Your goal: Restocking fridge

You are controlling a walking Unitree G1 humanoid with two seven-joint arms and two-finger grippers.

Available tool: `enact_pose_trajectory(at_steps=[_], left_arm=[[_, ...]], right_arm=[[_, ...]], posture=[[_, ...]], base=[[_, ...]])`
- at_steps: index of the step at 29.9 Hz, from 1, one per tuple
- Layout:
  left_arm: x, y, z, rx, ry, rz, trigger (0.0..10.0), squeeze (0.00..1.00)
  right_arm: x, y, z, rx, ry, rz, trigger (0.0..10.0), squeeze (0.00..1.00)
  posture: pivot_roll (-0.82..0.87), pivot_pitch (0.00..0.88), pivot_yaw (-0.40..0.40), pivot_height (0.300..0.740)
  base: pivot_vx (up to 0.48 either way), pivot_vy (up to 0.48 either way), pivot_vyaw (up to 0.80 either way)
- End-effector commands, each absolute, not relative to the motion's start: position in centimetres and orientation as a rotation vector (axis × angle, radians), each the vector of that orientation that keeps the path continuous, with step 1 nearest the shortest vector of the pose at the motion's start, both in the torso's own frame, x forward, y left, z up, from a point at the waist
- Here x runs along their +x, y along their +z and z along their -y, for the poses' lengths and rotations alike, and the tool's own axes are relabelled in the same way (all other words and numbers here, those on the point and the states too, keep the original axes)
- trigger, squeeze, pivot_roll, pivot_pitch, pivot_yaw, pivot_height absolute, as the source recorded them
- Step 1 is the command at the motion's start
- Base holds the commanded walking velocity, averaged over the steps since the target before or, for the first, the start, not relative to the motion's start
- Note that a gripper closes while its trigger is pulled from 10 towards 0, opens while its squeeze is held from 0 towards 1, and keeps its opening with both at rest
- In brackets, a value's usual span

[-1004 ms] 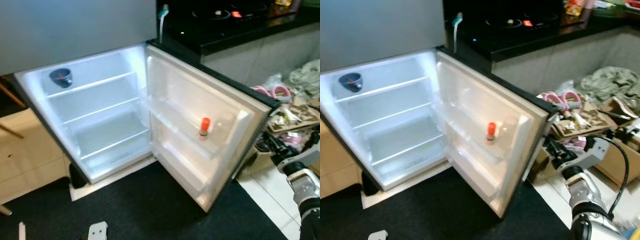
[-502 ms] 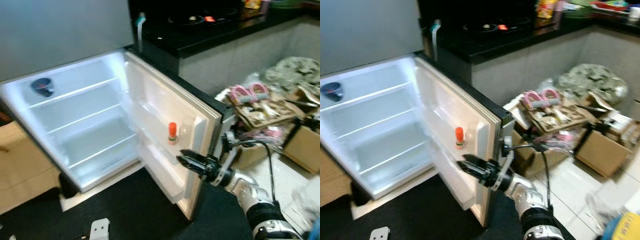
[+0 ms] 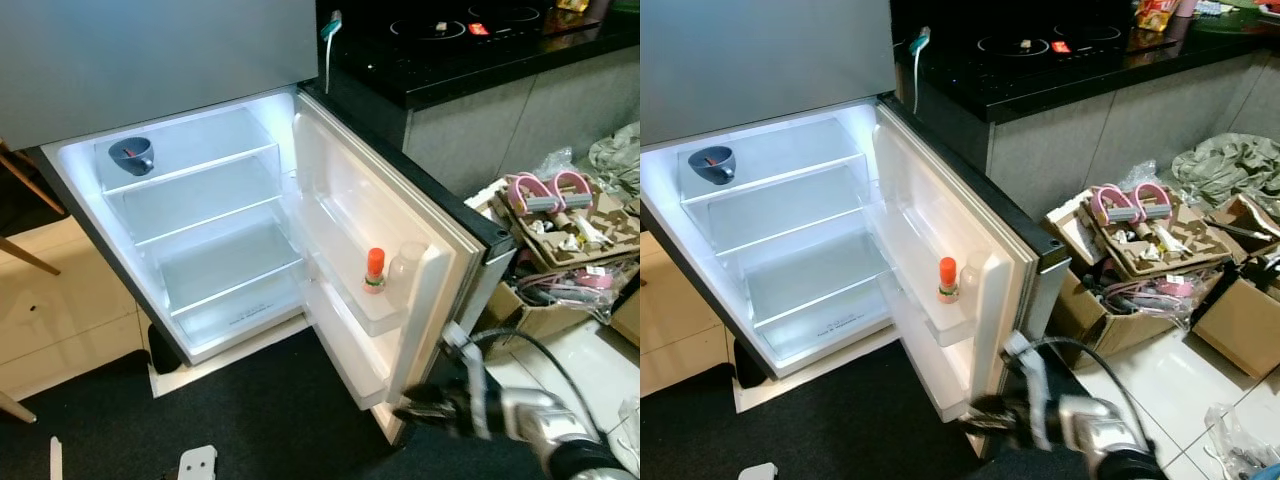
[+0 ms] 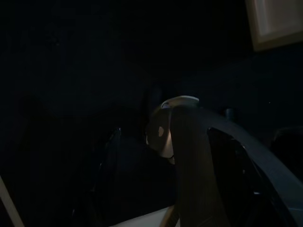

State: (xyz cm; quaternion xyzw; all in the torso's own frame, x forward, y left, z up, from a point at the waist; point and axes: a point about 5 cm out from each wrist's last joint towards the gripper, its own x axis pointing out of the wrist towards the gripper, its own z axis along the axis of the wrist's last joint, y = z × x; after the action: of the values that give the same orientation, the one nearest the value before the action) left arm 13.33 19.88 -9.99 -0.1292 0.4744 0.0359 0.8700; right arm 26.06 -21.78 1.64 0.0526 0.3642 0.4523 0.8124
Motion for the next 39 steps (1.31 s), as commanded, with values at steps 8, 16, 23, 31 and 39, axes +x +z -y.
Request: enact_pose_trajectory(at_steps=[8,16,23,31,39], left_arm=[[12.5,-10.3,-19.5,-0.278,0.076,-1.019,10.0,0.00],[12.5,-10.3,-19.5,-0.276,0.076,-1.022,10.0,0.00],[12.7,-10.3,-19.3,-0.276,0.069,-1.018,10.0,0.00],[12.6,-10.3,-19.7,-0.266,0.071,-1.019,10.0,0.00],[12.6,-10.3,-19.7,-0.260,0.063,-1.022,10.0,0.00]], right_arm=[[24.0,0.7,28.8,-0.048,0.594,-1.020,10.0,0.00],[26.2,2.7,32.4,-0.175,0.134,-0.845,10.0,0.00],[30.2,6.9,32.0,0.057,-0.030,-0.435,10.0,0.00],[33.3,10.3,28.4,0.382,0.181,-0.113,10.0,0.00],[33.2,9.2,18.7,0.341,0.788,-0.180,10.0,0.00]], posture=[[-0.04,0.076,-0.005,0.740],[-0.04,0.075,-0.003,0.740],[-0.04,0.075,-0.003,0.740],[-0.03,0.068,-0.003,0.740],[-0.04,0.066,-0.002,0.740]], base=[[0.000,0.000,0.00],[0.000,0.000,0.00],[0.000,0.000,0.00],[0.000,0.000,0.00],[0.000,0.000,0.00]])
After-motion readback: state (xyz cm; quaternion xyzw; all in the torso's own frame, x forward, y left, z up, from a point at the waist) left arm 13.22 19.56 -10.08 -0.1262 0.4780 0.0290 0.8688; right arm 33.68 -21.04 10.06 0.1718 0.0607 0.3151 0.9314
